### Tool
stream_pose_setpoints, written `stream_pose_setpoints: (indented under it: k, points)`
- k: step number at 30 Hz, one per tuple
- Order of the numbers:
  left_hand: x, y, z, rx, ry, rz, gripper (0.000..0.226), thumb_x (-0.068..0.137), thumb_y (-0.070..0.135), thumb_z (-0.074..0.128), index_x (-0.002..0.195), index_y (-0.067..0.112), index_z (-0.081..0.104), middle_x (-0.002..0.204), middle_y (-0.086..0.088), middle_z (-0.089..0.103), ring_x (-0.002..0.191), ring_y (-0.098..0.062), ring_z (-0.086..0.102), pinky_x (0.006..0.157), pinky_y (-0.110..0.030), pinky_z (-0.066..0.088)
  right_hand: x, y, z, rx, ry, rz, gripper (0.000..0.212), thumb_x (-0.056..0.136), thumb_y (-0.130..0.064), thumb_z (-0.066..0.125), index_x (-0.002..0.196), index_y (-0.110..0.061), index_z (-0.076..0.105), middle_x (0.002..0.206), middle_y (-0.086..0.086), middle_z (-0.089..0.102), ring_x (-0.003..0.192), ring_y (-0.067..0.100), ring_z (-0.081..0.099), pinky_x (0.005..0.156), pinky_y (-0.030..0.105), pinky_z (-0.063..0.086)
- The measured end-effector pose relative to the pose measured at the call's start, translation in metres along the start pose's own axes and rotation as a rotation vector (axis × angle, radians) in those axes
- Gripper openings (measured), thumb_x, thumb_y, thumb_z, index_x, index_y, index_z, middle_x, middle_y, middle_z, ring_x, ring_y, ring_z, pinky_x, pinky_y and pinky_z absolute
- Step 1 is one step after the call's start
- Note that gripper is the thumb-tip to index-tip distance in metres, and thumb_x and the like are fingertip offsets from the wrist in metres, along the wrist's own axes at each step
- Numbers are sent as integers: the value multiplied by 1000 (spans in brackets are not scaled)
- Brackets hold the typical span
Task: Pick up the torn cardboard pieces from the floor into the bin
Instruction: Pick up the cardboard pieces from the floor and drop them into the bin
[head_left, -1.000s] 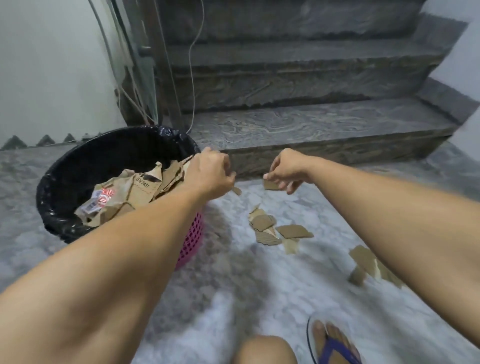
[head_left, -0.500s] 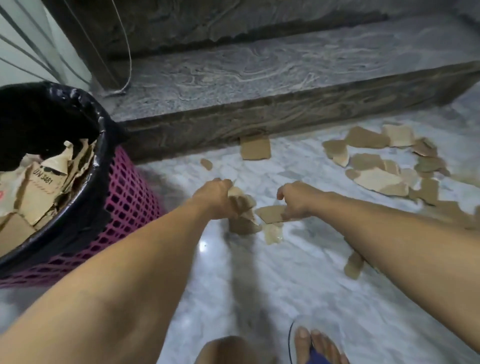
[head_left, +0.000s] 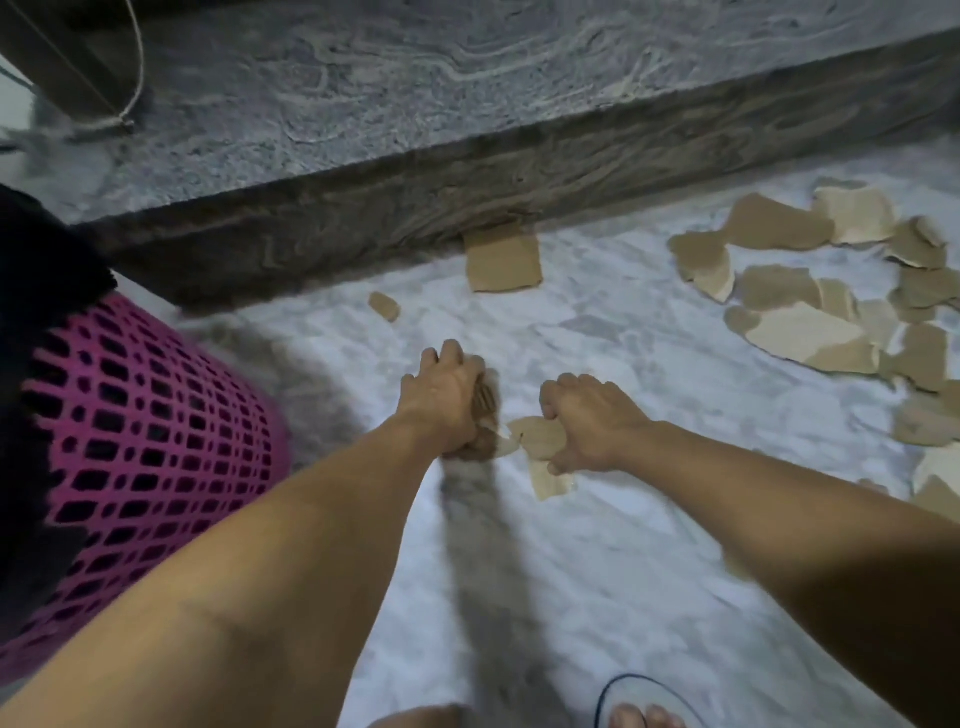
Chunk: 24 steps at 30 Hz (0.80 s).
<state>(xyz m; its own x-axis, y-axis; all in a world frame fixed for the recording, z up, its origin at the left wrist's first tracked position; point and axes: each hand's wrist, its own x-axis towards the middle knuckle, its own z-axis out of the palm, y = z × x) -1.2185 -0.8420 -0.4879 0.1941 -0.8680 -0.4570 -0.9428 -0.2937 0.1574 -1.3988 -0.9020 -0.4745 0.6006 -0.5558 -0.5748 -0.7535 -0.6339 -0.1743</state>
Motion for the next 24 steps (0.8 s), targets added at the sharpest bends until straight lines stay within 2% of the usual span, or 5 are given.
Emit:
stream_pose_setpoints:
  k: [6,12,15,19,24]
  points:
    - [16,-22,-19,-226,25,-105,30,74,10,65,96,21,49,91,-2,55,89,-28,58,67,-32,43,27,-2,-19,131,-65,42,50,72,-23,81,110,-24,47,95,-2,53,88,22,54,69,30,40]
    - [43,-42,-54,-342,66,-277,29,77,19,70,105,20,61,109,-8,58,98,-31,62,81,-35,54,66,-9,-54,52,32,42,9,82,-17,66,87,-23,63,107,6,61,104,27,58,77,31,44]
    - [61,-54,-66,-348,163,-345,14,80,24,68,90,15,68,102,-12,67,100,-31,63,81,-33,53,91,-8,-82,199,161,124,9,84,-17,65,89,-23,60,107,11,64,103,32,61,75,31,46]
    - [88,-71,-66,-197,267,-425,40,82,45,59,112,20,68,127,-7,54,127,-31,40,103,-40,40,132,-5,-110,352,320,272,29,88,-27,67,113,-14,67,121,15,63,113,35,59,89,36,50]
    - [95,-76,-49,-236,188,-471,37,85,41,56,117,24,63,130,-5,49,125,-30,37,93,-38,41,166,-12,-106,313,308,476,53,91,-37,62,133,-6,53,150,18,33,133,37,39,107,42,42]
